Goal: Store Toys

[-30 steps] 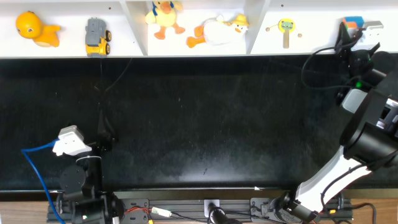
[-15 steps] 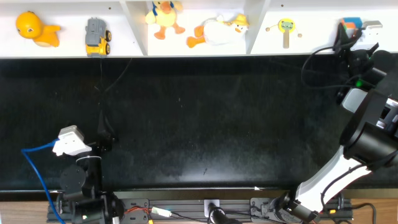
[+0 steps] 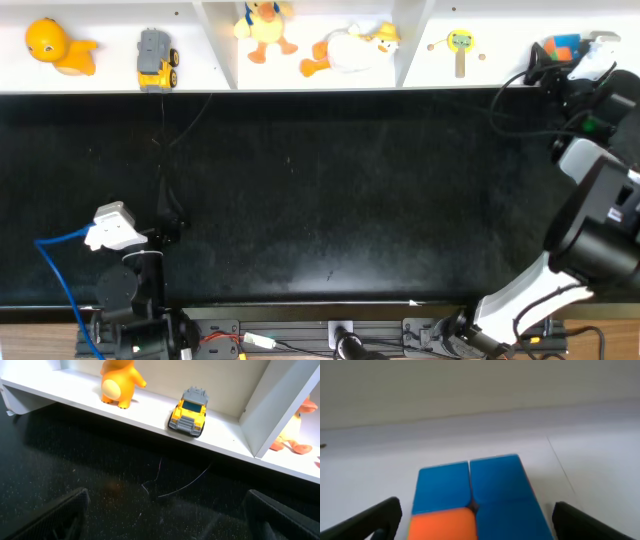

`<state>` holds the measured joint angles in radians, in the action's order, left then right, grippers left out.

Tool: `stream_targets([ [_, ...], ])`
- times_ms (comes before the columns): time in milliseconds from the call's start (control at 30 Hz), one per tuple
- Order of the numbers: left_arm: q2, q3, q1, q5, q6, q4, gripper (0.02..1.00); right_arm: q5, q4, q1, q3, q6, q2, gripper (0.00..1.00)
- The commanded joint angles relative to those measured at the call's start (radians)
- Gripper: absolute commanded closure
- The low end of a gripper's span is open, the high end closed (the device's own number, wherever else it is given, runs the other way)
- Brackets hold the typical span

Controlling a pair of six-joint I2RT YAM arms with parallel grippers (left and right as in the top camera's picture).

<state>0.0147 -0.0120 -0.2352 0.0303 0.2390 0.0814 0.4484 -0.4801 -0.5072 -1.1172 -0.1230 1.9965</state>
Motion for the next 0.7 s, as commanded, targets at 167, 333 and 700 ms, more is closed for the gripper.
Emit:
stream_targets([
  [167,-0.012,0.004,0.006,0.002,0.017,0.000,0.023,-0.109,0.417,0.006,0.000,-0.151,-0.319,0.005],
  [333,-0.012,0.004,0.006,0.002,0.017,0.000,0.023,-0.108,0.669,0.025,0.000,-0.166,-0.463,0.005],
  [700,-0.012,0.004,0.006,0.002,0.017,0.000,0.020,-0.097,0.951,0.233,0.000,-0.266,-0.718,0.001],
])
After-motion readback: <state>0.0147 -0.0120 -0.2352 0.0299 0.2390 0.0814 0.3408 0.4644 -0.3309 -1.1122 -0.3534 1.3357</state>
